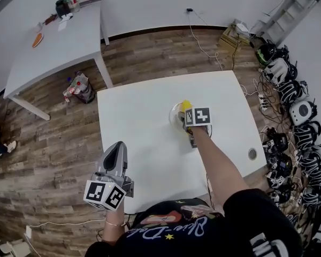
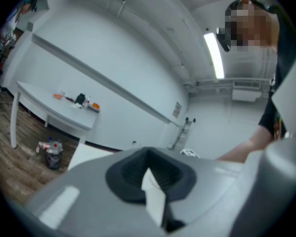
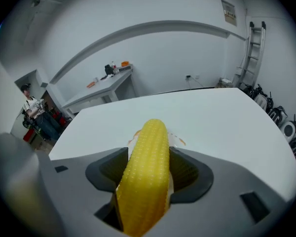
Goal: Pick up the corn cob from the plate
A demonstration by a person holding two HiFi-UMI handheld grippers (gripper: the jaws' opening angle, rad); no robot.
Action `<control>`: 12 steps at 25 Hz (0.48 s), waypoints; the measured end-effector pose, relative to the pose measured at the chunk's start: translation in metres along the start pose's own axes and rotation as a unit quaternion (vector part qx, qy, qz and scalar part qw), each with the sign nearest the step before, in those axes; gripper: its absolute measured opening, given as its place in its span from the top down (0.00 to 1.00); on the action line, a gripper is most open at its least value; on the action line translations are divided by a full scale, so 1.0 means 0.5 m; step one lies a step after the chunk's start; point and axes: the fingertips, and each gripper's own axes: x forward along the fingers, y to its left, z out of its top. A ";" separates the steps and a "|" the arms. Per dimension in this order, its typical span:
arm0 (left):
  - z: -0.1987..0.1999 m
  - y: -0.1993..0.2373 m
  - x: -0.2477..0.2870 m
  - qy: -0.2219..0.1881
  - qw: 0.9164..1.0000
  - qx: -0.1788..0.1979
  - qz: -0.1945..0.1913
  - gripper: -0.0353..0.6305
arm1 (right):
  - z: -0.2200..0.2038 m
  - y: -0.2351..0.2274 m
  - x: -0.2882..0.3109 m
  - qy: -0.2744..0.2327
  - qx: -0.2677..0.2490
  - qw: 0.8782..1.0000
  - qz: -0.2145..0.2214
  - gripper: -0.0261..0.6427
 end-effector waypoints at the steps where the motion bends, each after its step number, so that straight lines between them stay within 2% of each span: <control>1: 0.001 0.001 -0.003 -0.002 1.000 -0.001 0.001 0.97 | 0.001 -0.004 -0.013 -0.019 0.005 1.000 0.002 0.56; 4: 0.004 -0.016 -0.003 -0.004 1.000 0.003 -0.011 0.97 | 0.015 -0.011 -0.070 -0.091 0.017 0.996 0.014 0.56; 6: 0.007 -0.039 0.002 -0.004 1.000 0.012 -0.024 0.97 | 0.031 -0.009 -0.125 -0.146 0.023 0.989 0.029 0.56; 9: 0.009 -0.084 0.005 -0.002 0.999 0.033 -0.041 0.97 | 0.051 0.004 -0.232 -0.229 0.018 0.972 0.057 0.56; 12: 0.013 -0.130 0.005 0.001 0.996 0.066 -0.053 0.97 | 0.059 0.026 -0.353 -0.303 -0.007 0.950 0.079 0.56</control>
